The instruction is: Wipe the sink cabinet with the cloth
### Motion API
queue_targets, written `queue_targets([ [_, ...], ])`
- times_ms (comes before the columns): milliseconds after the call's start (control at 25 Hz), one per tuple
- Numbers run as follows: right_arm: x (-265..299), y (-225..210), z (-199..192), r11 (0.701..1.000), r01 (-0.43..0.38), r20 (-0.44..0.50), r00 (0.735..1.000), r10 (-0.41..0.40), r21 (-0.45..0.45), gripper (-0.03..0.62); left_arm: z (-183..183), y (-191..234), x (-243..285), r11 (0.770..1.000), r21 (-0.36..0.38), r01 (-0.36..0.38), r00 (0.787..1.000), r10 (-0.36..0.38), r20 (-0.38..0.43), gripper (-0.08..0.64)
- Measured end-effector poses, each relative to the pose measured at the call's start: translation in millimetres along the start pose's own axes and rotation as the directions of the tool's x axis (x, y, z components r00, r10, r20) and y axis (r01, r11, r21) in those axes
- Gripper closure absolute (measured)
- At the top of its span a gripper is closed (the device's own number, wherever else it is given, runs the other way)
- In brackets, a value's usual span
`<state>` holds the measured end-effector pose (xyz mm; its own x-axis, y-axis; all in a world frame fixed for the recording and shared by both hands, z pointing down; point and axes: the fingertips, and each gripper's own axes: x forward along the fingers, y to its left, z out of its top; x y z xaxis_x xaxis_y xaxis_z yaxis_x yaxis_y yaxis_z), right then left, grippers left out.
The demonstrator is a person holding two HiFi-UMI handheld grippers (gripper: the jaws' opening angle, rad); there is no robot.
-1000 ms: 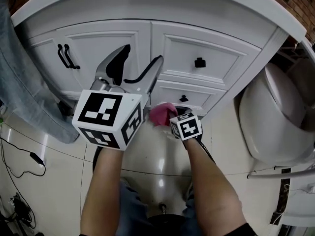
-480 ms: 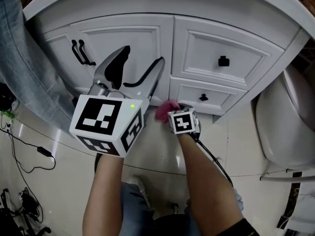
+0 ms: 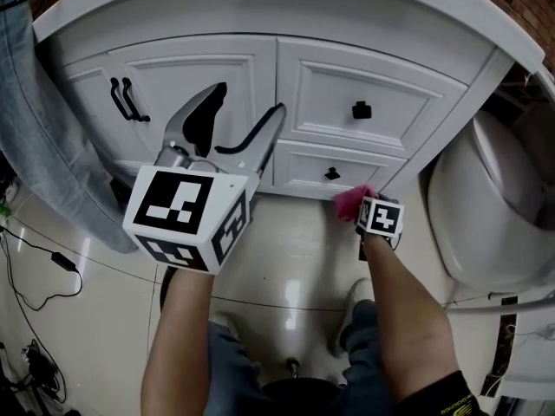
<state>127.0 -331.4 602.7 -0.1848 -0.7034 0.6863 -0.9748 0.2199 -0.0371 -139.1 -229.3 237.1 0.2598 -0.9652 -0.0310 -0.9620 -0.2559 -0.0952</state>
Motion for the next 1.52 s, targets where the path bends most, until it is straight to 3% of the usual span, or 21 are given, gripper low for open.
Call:
queue_targets([
  [160,-15,-56,17,0.998,0.054,0.055,0.997,-0.053,-0.012,0.567,6,-13,2,0.999,0.025,0.020,1.000,-0.020,0.001,0.242],
  [360,-41,-36,42,0.988,-0.027,0.113,0.993,0.044,-0.151,0.567,19,-34,-6,0.999,0.041,0.028,1.000,-0.029,0.009,0.242],
  [440,-60,-23,63,0.986,-0.049,0.175,0.982,0.077,-0.158,0.567,20,-43,-11,0.997,0.062,0.035,0.999,-0.035,-0.002,0.242],
  [520,-89,-10,95,0.987,-0.089,0.278,0.953,0.124,-0.137,0.568,17,-49,-19,0.996,0.076,0.037,0.999,-0.036,-0.023,0.242],
  [680,-156,8,144,0.967,-0.103,0.403,0.894,0.193,-0.234,0.567,14,-51,-35,0.998,0.057,0.024,0.999,-0.021,-0.040,0.242],
  [800,-209,11,167,0.981,-0.119,0.498,0.848,0.181,-0.154,0.568,14,-56,-47,0.998,0.049,0.029,0.999,-0.027,-0.043,0.242],
  [880,-249,29,179,0.975,-0.165,0.555,0.803,0.219,-0.146,0.568,15,-62,-55,0.998,0.041,0.046,0.998,-0.045,-0.038,0.242],
  [1000,-313,65,191,0.953,-0.216,0.630,0.715,0.304,-0.213,0.568,19,-68,-66,0.997,0.016,0.071,0.997,-0.071,-0.011,0.242],
  [1080,-348,78,190,0.945,-0.222,0.665,0.672,0.325,-0.239,0.568,21,-69,-75,0.997,-0.016,0.080,0.997,-0.080,0.004,0.242],
  [1240,-380,92,179,0.936,-0.256,0.687,0.637,0.350,-0.240,0.568,22,-71,-84,0.996,-0.034,0.087,0.996,-0.087,0.005,0.244],
  [1520,-390,102,178,0.936,-0.223,0.700,0.621,0.353,-0.274,0.568,30,-82,-78,0.993,-0.019,0.115,0.993,-0.114,0.033,0.256],
])
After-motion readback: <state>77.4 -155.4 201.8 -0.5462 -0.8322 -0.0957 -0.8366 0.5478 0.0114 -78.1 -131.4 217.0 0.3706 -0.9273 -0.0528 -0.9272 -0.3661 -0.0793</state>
